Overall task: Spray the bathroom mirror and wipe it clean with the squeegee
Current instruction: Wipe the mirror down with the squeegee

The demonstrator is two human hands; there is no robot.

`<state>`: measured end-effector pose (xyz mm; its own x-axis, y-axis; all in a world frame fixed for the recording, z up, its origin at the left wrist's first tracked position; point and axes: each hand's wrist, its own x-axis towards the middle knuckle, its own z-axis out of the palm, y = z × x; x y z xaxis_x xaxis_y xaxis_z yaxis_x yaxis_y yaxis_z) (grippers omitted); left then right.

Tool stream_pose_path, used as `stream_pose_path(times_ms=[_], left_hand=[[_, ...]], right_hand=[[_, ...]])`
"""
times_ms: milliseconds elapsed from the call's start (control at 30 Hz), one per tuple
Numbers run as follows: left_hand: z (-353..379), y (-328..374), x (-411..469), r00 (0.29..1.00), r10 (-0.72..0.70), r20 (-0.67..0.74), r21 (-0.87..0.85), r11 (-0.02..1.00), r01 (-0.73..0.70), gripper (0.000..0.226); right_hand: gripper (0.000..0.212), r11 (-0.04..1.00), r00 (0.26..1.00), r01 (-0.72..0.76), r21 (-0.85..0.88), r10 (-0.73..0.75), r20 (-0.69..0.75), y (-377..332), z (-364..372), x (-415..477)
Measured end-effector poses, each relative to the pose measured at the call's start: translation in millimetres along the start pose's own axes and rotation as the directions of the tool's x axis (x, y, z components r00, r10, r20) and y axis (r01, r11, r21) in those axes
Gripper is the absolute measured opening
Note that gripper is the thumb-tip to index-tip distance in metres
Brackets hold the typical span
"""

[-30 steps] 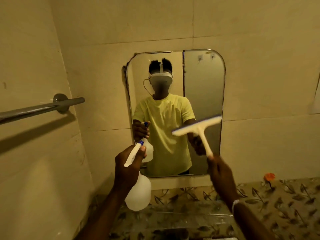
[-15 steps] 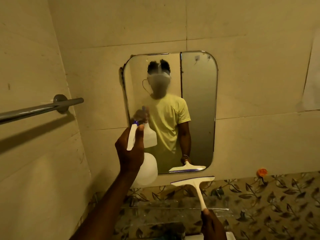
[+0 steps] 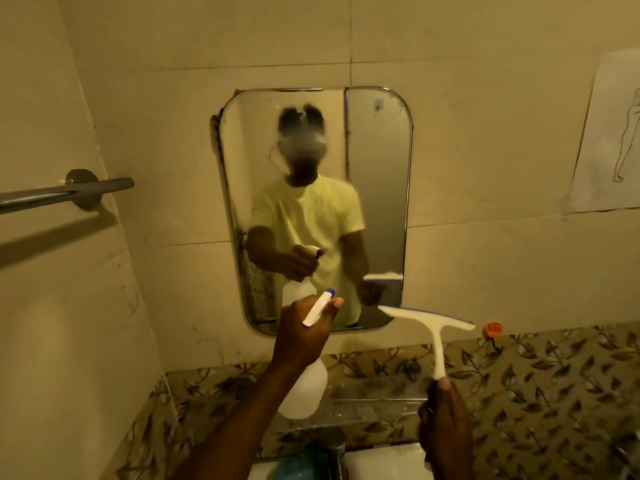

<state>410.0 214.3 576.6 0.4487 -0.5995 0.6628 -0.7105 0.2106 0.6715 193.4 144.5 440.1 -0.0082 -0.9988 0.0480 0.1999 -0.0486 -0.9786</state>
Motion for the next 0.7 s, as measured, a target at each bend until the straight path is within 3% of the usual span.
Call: stream_pose_path(times_ms=[133,200,333,433,500,567,700], left_hand=[[-9,-18,-12,0.976,-0.209,0.060,0.023,0.978,0.208,0.054],[-20,-22,-16,0.962,-0.272,-0.010,0.010,0.962,0.272,0.053],[-41,-23,-14,0.945,-0.246,-0.216,0.032,0.966,0.258,0.042],[-54,-21,-8,0.931,-0.288,-0.224,0.013,0.954,0.298,0.033],[-58,-21,-8,0.921,-0.242,-0.303,0.039,0.963,0.266,0.037],[-61,-20,-12,0.908,-0.178,-0.379,0.046,0.976,0.211,0.036],[-64,-24,-16,0.911,-0.124,-0.392,-0.022,0.992,0.126,0.031]], right_hand=[[0.048,0.989,0.979,0.146,-0.002,-0.144,0.143,-65,8,-3],[0.044,0.967,0.931,0.243,0.077,-0.255,0.261,-105,19,0],[0.041,0.870,0.807,0.474,0.135,-0.491,0.327,-209,61,22],[0.040,0.820,0.760,0.535,0.202,-0.572,0.309,-288,97,36],[0.033,0.802,0.731,0.540,0.253,-0.597,0.330,-320,115,40],[0.028,0.794,0.707,0.539,0.282,-0.608,0.361,-333,128,40],[0.028,0.786,0.717,0.602,0.141,-0.610,0.337,-293,138,38]])
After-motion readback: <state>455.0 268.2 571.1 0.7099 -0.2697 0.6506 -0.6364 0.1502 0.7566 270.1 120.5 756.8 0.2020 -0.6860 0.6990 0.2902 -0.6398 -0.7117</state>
